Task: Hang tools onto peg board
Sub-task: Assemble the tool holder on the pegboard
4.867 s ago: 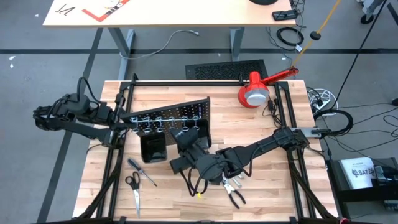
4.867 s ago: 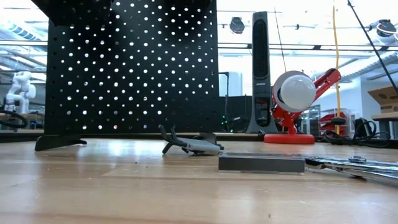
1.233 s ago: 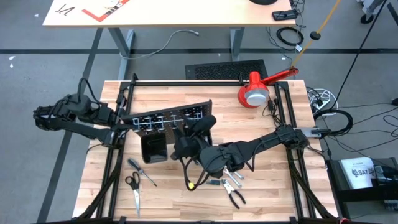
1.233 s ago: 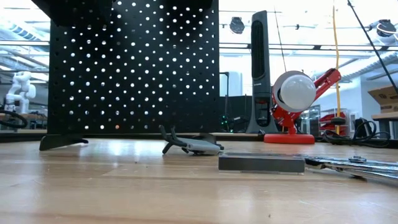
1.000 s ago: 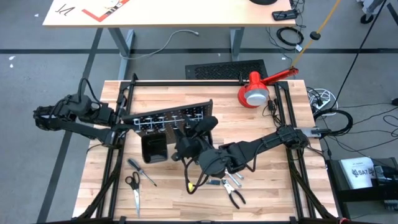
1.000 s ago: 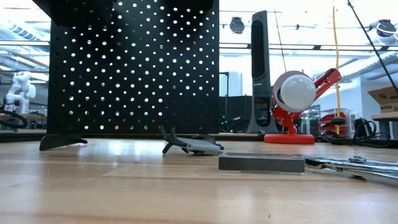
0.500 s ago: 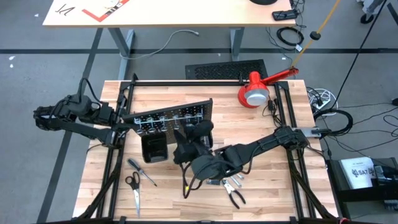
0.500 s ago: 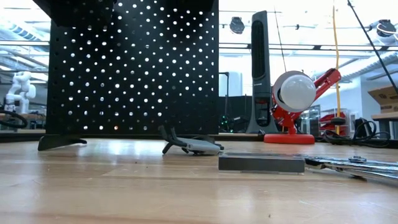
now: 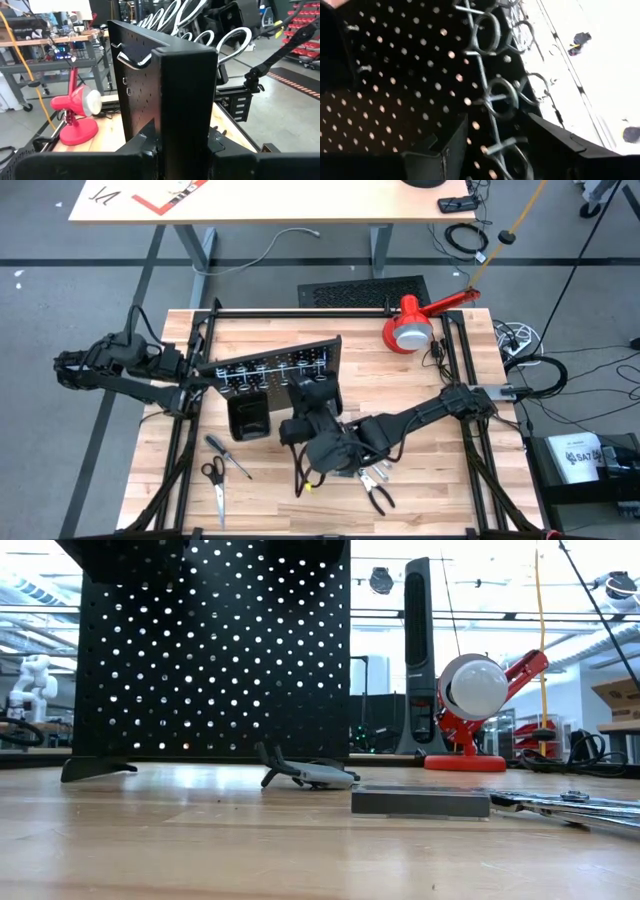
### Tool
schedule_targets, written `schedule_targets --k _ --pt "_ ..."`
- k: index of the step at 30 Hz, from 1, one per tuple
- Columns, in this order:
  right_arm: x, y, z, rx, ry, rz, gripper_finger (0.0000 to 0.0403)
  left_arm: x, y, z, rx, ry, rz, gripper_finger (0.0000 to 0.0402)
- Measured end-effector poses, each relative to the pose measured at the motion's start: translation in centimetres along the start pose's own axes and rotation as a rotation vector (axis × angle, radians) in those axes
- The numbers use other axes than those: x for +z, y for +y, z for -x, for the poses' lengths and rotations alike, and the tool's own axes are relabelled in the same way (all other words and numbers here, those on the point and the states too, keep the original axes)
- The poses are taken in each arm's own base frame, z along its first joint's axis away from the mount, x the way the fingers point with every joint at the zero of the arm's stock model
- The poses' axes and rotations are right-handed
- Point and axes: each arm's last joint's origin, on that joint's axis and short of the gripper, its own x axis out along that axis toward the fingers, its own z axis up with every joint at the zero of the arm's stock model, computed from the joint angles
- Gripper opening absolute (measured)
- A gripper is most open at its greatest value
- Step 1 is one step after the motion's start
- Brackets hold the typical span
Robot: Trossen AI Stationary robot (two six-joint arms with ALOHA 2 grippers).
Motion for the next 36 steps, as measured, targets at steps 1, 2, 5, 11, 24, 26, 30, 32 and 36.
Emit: schedule_targets --k 1,2,5,11,24,26,30,32,36 --pt "0.0 0.0 0.3 -0.013 0.014 0.003 0.0194 0.0 0.0 0.0 0.002 0.0 0.004 0.0064" --pt "0.0 0.0 0.6 -0.026 0.029 0.002 0.0194 0.0 0.0 0.0 0.004 -0.001 0.006 0.0064" --pt "0.2 0.0 2.0 -0.033 0.028 0.002 0.0196 0.0 0.0 0.0 0.012 0.0 0.011 0.0064" --pt "0.6 0.4 5.3 0.001 -0.037 -0.087 0.0198 0.0 0.1 0.0 0.022 0.001 0.017 0.0064" --pt "-0.6 4.4 6.1 -0.022 -0.002 -0.498 0.0151 0.0 0.1 0.0 0.031 0.001 0.021 0.0064" --pt "-0.9 5.1 5.7 -0.063 0.015 -0.541 0.0138 0.0 0.1 0.0 0.032 0.0 0.021 0.0064" --pt "-1.3 5.7 4.1 -0.093 0.035 -0.683 0.0117 0.0 0.1 0.0 0.028 0.0 0.018 0.0064" --pt "-1.5 5.8 3.0 -0.111 0.048 -0.742 0.0108 0.0 0.1 0.0 0.028 0.001 0.018 0.0064" --pt "-1.9 5.5 0.9 -0.149 0.071 -0.824 0.009 0.0 0.1 0.0 0.026 0.001 0.018 0.0064"
